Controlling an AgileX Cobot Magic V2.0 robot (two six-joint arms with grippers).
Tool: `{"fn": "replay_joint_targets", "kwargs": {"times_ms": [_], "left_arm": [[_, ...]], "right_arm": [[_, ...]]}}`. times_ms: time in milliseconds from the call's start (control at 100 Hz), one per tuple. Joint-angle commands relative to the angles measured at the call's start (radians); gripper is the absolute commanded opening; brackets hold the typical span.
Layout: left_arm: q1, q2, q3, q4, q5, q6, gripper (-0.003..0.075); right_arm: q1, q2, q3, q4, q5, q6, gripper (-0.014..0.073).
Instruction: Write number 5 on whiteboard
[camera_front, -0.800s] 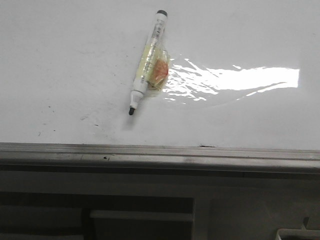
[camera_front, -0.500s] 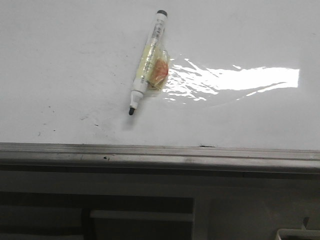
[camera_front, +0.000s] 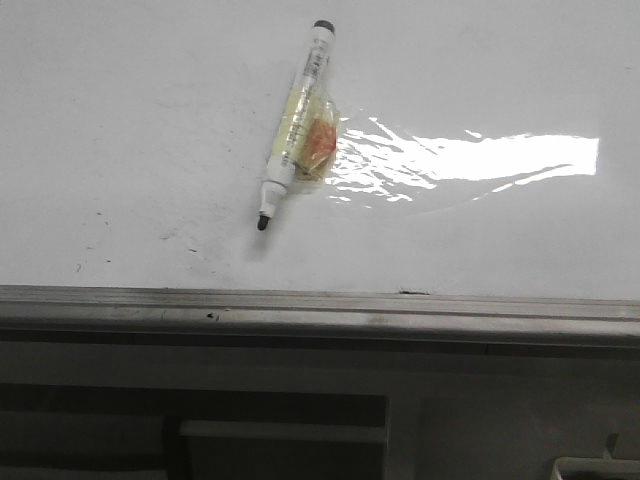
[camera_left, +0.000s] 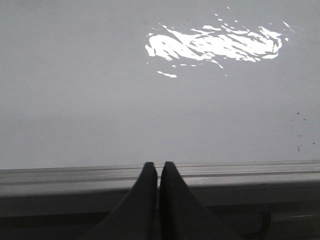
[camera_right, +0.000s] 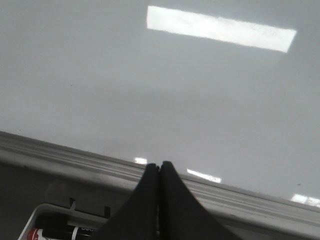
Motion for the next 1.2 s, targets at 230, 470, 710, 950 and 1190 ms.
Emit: {"fn": "replay_joint_targets", "kwargs": {"times_ms": [230,470,710,950,1190], "left_arm": [[0.0,-0.026,0.023,-0.143,-0.159,-0.011,-0.002],[0.0,-0.026,0.023,-0.607,-0.263,-0.013,-0.002],[-0.004,-0.024,-0.02,-0.686,-0.254,-0.004,-0.002],[-0.006,0.144,-0.239,-0.341,-0.038,0.049,-0.0019],[-0.006,0.466,-0.412,-0.429,0.119,0.323,0.0338]], "right_arm": [[-0.005,-0.015,0.022,-0.016,-0.209,0.002,-0.0064],[-0.005,-0.015,0.022,0.415,-0.564,0.026,-0.0064],[-0.005,-0.015,-0.022,0.59,-0.481,0.026,-0.0064],[-0.003,0.047,-0.258,0.375,-0.135,-0.026,-0.0064],[-0.003,0.177,-0.416,0.379,0.016,-0.213,0.0024]]}}
